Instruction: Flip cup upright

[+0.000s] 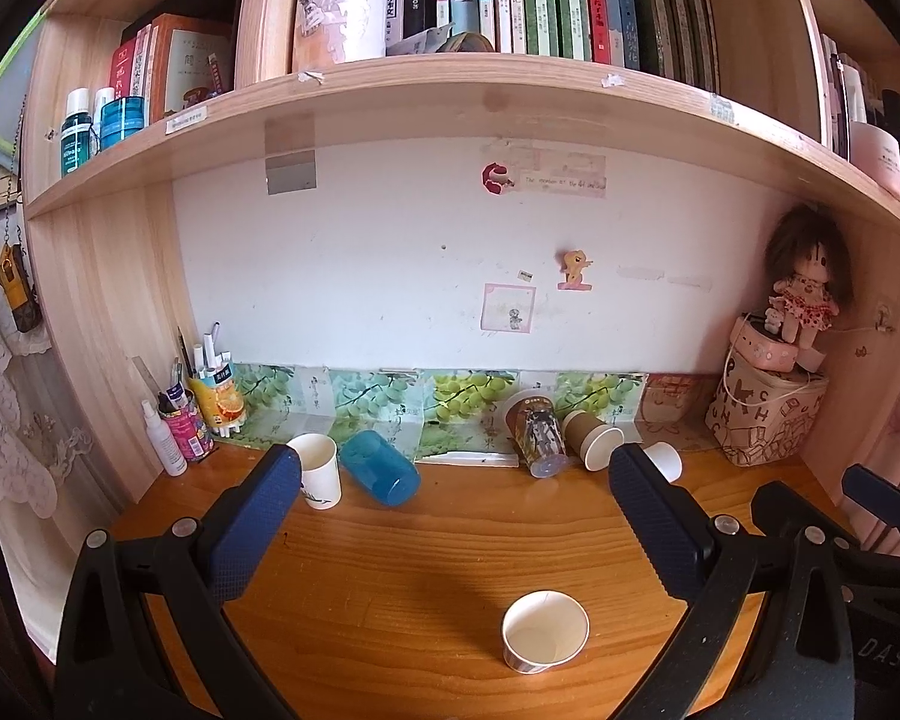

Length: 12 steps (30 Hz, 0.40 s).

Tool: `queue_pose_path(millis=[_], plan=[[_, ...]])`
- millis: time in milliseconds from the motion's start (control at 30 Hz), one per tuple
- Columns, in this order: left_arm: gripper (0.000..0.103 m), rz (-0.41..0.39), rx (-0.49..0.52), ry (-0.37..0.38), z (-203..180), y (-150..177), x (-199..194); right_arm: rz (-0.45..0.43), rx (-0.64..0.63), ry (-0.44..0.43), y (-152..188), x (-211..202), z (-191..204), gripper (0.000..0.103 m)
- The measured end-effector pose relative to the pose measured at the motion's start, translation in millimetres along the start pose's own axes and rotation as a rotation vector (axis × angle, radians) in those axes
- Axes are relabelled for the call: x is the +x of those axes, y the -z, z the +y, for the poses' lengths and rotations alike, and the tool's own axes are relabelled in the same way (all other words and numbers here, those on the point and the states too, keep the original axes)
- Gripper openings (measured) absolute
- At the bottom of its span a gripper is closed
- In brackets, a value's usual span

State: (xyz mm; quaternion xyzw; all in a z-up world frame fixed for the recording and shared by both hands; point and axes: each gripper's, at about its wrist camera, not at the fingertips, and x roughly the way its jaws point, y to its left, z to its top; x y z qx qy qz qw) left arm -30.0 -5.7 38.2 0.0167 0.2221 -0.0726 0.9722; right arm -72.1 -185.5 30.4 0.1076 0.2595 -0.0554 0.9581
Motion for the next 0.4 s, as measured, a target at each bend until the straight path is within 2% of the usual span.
queue_pose_path(millis=[400], plan=[[0.103,-0.007,-0.015,-0.015,1.8,-0.5,1.3,0.007,0.001,0.003,-0.6,3.4,-0.8,0.103]])
